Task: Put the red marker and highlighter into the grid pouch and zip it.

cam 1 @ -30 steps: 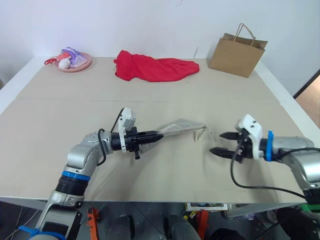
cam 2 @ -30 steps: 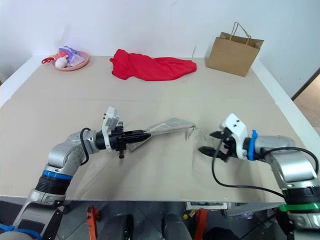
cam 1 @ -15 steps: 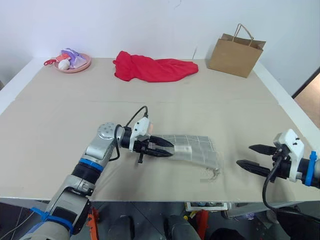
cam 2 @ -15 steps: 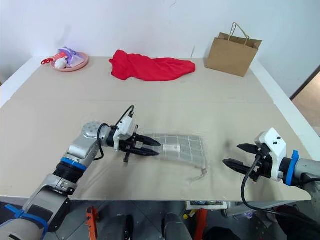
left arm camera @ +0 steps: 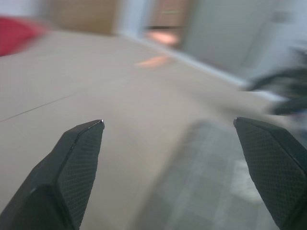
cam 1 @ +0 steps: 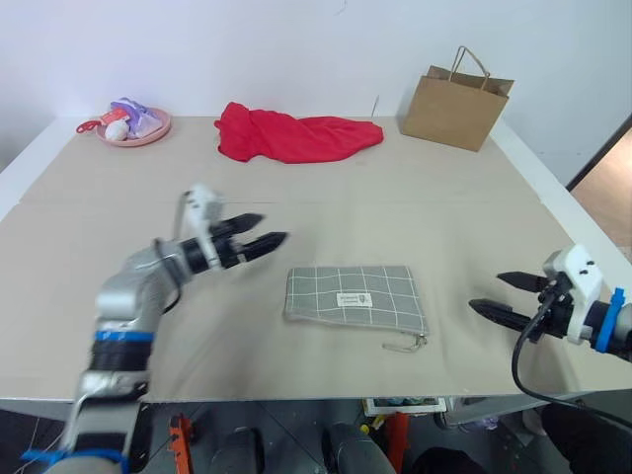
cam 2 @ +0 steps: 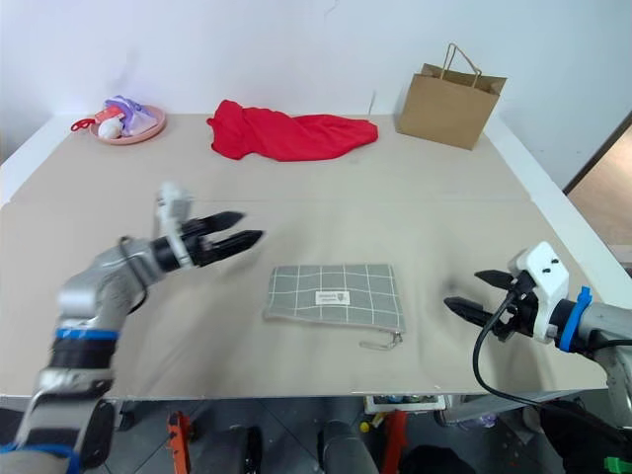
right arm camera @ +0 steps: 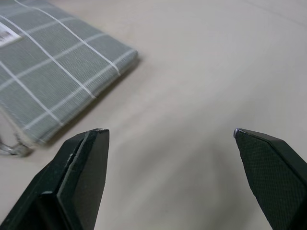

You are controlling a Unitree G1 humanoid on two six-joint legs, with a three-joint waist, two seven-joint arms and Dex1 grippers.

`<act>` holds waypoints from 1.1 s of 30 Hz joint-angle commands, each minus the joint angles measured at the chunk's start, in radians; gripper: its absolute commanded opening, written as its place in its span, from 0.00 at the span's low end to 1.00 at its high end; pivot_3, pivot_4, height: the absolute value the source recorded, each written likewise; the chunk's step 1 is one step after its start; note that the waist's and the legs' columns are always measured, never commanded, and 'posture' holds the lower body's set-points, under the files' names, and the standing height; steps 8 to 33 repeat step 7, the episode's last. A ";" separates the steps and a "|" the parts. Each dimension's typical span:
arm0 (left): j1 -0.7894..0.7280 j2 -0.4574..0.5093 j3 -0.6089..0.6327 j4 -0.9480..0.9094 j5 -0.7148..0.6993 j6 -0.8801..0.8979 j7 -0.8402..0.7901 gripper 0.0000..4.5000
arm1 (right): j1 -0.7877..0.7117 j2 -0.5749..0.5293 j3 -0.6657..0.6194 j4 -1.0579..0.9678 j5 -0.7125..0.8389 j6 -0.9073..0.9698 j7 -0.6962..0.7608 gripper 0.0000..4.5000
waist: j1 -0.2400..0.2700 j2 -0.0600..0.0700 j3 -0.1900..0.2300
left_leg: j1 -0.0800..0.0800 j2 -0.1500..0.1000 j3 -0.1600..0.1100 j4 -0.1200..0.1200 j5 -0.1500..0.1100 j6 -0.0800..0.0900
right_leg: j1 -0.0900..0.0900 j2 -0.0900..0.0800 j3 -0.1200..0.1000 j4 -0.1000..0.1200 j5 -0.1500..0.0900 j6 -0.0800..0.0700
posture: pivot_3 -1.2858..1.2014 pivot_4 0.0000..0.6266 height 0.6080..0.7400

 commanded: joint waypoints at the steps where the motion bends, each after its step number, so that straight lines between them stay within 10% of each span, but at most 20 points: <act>1: 0.168 0.100 0.139 -0.170 0.002 0.061 0.118 0.99 | -0.074 0.048 0.007 0.070 0.030 -0.011 -0.013 1.00 | 0.007 0.000 0.000 | 0.000 -0.001 0.001 0.000 0.000 0.000 | 0.001 -0.001 -0.002 0.000 -0.001 0.000 | 0.52 0.24 1.00; 33: 0.345 0.092 0.270 -0.295 -0.071 0.080 0.188 0.99 | -0.200 0.079 0.022 0.148 0.054 0.000 -0.029 1.00 | 0.012 0.000 0.001 | 0.000 -0.002 0.001 0.002 0.000 0.000 | 0.004 -0.006 -0.001 -0.002 0.000 0.002 | 0.52 0.24 1.00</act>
